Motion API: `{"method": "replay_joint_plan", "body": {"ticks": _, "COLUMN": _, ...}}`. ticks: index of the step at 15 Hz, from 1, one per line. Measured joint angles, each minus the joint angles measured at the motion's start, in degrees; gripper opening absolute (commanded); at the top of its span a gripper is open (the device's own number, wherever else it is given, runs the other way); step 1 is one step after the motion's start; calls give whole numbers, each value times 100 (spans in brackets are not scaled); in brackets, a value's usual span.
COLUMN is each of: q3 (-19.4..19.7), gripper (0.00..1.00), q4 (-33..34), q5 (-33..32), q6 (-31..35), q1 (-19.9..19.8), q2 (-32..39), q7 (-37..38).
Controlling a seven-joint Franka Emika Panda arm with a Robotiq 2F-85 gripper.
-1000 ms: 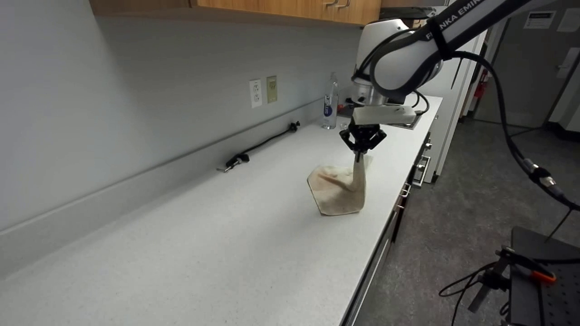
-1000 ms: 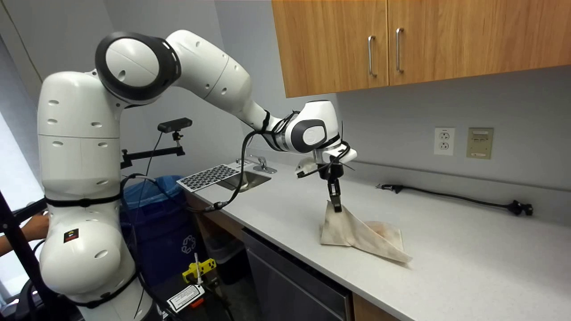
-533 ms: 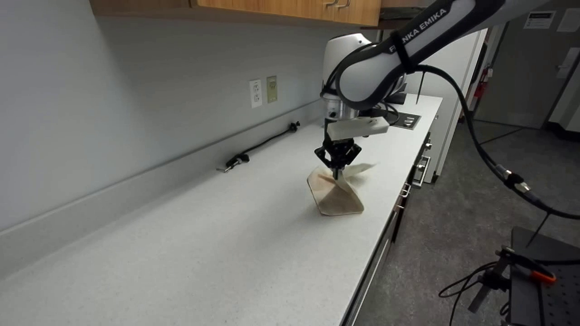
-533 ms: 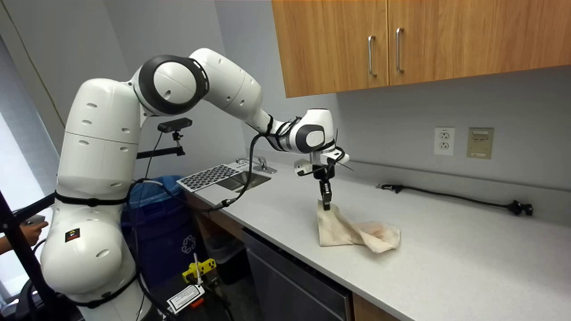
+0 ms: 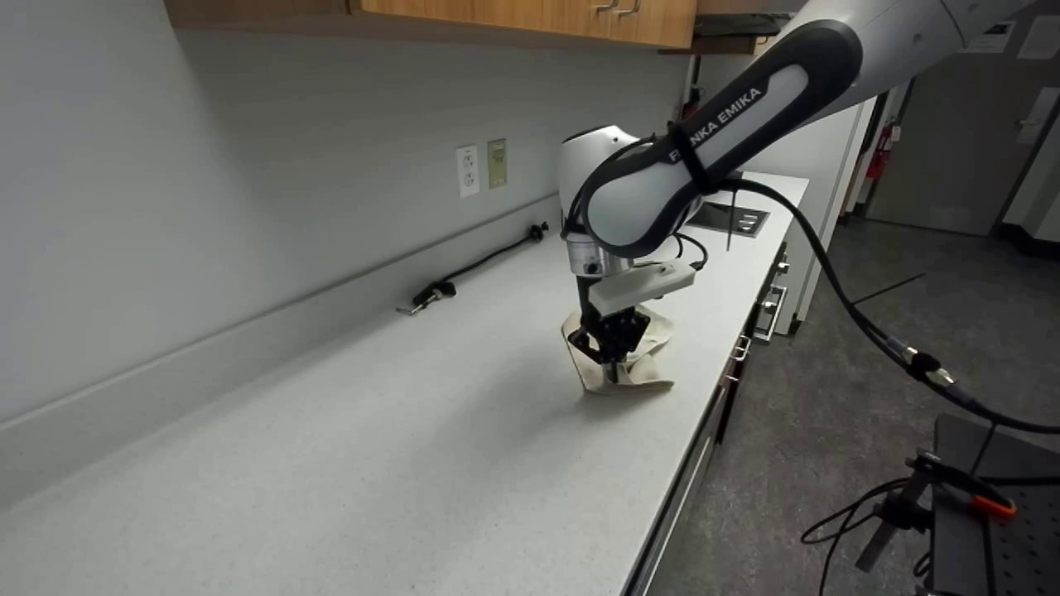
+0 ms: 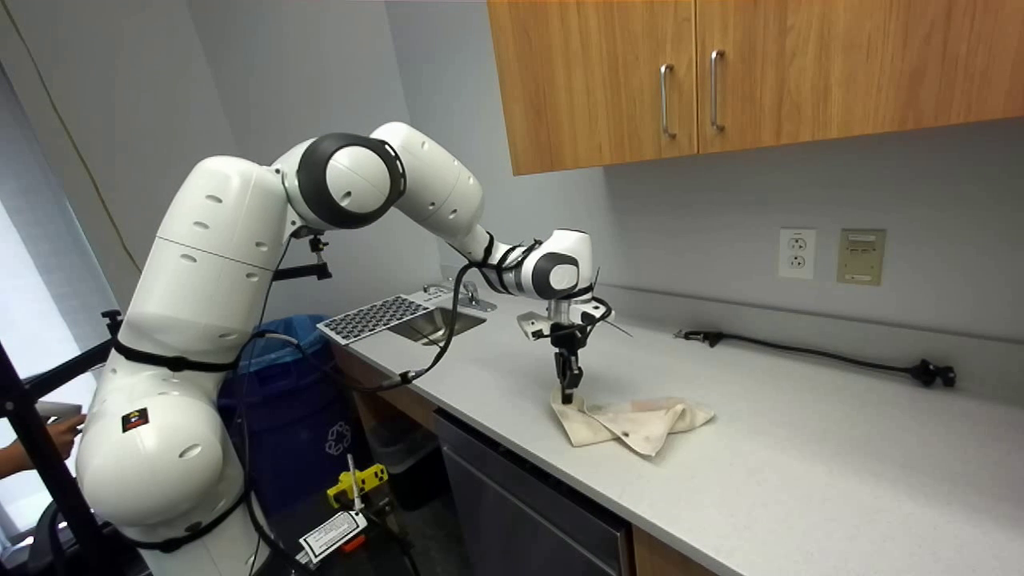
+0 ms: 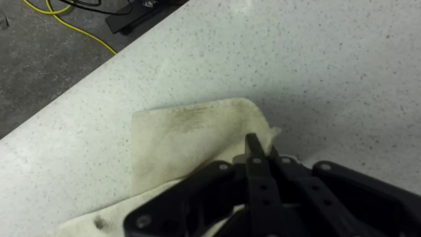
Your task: Fold the towel
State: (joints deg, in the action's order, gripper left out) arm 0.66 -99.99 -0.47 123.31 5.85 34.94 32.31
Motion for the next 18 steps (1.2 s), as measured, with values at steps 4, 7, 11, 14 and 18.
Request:
{"method": "replay_joint_plan", "body": {"ticks": 4, "q3": 269, "gripper": 0, "q4": 86, "q5": -55, "q6": 94, "q1": -2, "q2": 103, "q7": -38}}
{"method": "replay_joint_plan", "body": {"ticks": 7, "q3": 501, "gripper": 0, "q4": 135, "q5": -64, "q6": 440, "q1": -9, "q2": 100, "q7": -25}}
{"method": "replay_joint_plan", "body": {"ticks": 11, "q3": 603, "gripper": 0, "q4": 202, "q5": -37, "q6": 842, "q1": -24, "q2": 95, "q7": -16}}
{"method": "replay_joint_plan", "body": {"ticks": 14, "q3": 536, "gripper": 0, "q4": 224, "q5": 87, "q6": 1064, "q1": -23, "q2": 96, "q7": -20}}
{"method": "replay_joint_plan", "body": {"ticks": 18, "q3": 352, "gripper": 0, "q4": 220, "q5": 522, "q6": 1108, "q1": -45, "q2": 98, "q7": -77}}
